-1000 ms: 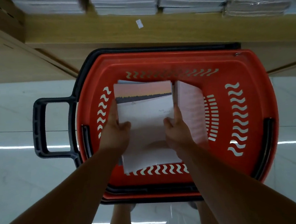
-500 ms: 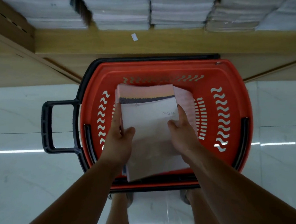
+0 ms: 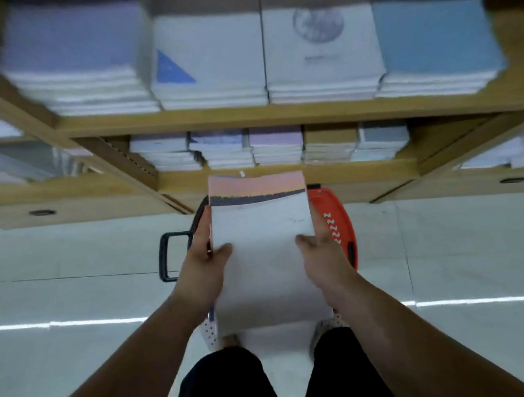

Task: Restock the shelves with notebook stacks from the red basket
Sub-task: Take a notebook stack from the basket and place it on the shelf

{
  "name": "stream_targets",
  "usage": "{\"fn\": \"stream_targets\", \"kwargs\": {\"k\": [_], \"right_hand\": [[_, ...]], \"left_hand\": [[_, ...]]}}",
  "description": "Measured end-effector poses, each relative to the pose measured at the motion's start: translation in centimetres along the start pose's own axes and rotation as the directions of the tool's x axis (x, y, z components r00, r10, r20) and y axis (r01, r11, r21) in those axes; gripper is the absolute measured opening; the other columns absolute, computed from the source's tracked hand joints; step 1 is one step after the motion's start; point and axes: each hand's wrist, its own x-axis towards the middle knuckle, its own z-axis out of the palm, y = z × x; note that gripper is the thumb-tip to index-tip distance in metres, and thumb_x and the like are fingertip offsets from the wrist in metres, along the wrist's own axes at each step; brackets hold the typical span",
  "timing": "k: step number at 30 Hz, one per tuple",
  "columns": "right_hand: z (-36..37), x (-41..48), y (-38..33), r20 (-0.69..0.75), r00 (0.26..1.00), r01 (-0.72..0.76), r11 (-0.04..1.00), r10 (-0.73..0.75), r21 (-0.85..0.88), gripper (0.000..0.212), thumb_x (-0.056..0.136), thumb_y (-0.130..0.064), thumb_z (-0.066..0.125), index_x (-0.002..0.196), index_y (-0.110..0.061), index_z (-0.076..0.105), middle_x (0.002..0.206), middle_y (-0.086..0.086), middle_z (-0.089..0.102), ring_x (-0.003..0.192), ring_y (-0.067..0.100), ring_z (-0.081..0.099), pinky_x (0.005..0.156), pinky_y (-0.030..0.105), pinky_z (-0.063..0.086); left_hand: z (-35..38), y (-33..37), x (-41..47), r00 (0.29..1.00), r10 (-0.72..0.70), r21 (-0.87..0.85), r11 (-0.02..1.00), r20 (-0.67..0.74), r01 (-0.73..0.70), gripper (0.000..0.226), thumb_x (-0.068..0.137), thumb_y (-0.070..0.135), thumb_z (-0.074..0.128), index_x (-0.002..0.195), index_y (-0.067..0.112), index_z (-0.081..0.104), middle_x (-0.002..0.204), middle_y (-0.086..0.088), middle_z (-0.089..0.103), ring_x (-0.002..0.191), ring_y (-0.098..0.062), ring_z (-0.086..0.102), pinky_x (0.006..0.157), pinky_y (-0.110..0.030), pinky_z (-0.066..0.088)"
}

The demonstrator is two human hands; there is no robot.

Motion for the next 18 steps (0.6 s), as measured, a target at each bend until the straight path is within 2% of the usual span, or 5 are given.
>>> {"fn": "stream_targets", "kwargs": {"k": [5, 9, 12, 15, 18], "right_hand": [[-4.0, -5.9, -5.3, 0.069, 0.988, 0.133, 0.990, -0.136, 0.052, 0.065, 0.101, -0.012, 0.047, 0.152, -0.048, 0.031, 0.112, 0.012, 0.073, 0.090, 0.040, 0.067, 0.060, 0.027, 0.046], [-6.4, -8.9, -8.4, 0.127, 0.964, 0.228, 0.972, -0.234, 0.054, 0.062, 0.102, -0.010, 0.051, 0.153, -0.042, 0.037, 0.129, -0.012, 0.067, 0.093, 0.012, 0.069, 0.083, 0.031, 0.055], [-7.2, -8.8, -10.4, 0.109, 0.958, 0.246, 0.954, -0.267, 0.172, 0.063, 0.102, -0.009, 0.051, 0.146, -0.052, 0.039, 0.122, -0.026, 0.066, 0.097, -0.012, 0.062, 0.082, 0.019, 0.049], [-7.1, -7.0, -12.6, 0.062, 0.952, 0.282, 0.936, -0.301, 0.210, 0.064, 0.103, -0.007, 0.048, 0.148, -0.051, 0.038, 0.116, -0.038, 0.061, 0.096, -0.017, 0.061, 0.087, 0.021, 0.047], [-6.3, -4.6, -15.7, -0.013, 0.948, 0.311, 0.919, -0.318, 0.243, 0.063, 0.103, -0.006, 0.048, 0.148, -0.049, 0.037, 0.124, -0.023, 0.066, 0.098, -0.004, 0.065, 0.091, 0.029, 0.051]], "left_hand": [[-0.7, 7.2, -6.2, 0.996, 0.008, -0.064, 0.998, -0.087, -0.014, 0.073, 0.101, 0.004, 0.054, 0.147, 0.057, 0.035, 0.136, 0.008, 0.064, 0.119, -0.021, 0.066, 0.106, -0.054, 0.047], [-0.4, 10.6, -9.8, 0.987, 0.047, -0.091, 0.994, -0.151, -0.061, 0.070, 0.101, 0.003, 0.052, 0.142, 0.059, 0.041, 0.131, 0.007, 0.068, 0.114, -0.020, 0.068, 0.102, -0.051, 0.051], [-0.3, 12.4, -9.6, 0.980, 0.055, -0.122, 0.989, -0.191, -0.079, 0.069, 0.101, 0.002, 0.051, 0.142, 0.058, 0.043, 0.127, 0.014, 0.069, 0.110, -0.014, 0.069, 0.100, -0.046, 0.053], [-1.0, 14.6, -7.1, 0.981, 0.117, -0.119, 0.983, -0.154, -0.136, 0.069, 0.102, 0.001, 0.050, 0.148, 0.051, 0.038, 0.135, 0.018, 0.063, 0.117, -0.010, 0.065, 0.102, -0.042, 0.052], [-2.7, 16.9, -3.0, 0.981, 0.154, -0.140, 0.976, -0.118, -0.169, 0.069, 0.102, 0.002, 0.050, 0.150, 0.050, 0.036, 0.136, 0.016, 0.062, 0.114, -0.010, 0.067, 0.098, -0.040, 0.055]]}}
